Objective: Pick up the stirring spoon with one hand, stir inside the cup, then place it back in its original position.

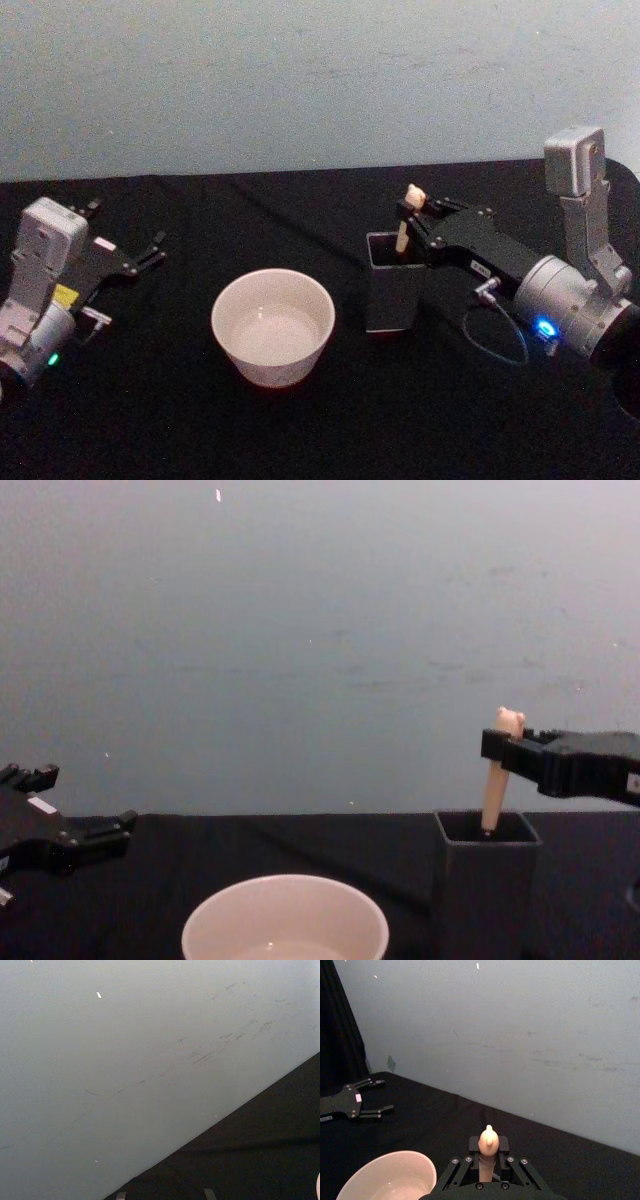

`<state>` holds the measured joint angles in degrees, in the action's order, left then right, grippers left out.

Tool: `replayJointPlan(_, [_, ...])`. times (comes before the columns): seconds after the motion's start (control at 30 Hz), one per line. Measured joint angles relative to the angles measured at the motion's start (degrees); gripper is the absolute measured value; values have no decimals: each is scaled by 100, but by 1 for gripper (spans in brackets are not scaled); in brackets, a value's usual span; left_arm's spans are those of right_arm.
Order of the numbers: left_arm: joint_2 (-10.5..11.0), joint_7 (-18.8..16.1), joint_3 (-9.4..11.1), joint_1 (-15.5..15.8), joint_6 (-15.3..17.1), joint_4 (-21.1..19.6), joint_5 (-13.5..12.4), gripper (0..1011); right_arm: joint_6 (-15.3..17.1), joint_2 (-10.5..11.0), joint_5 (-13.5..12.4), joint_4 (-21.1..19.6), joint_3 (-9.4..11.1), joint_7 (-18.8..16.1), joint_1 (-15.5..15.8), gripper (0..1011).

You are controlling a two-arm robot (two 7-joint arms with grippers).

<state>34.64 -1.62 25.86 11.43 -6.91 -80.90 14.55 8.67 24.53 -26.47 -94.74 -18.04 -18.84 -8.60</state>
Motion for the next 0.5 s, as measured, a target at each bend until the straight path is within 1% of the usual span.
replayJointPlan(0.23, [0,0,0,0,0,0,0,1002,4,-16,4,62,-26,28,73,211])
replayJointPlan(0.5, [0,0,0,0,0,0,0,1001,-19,-40,79,110,-47,60,124,211])
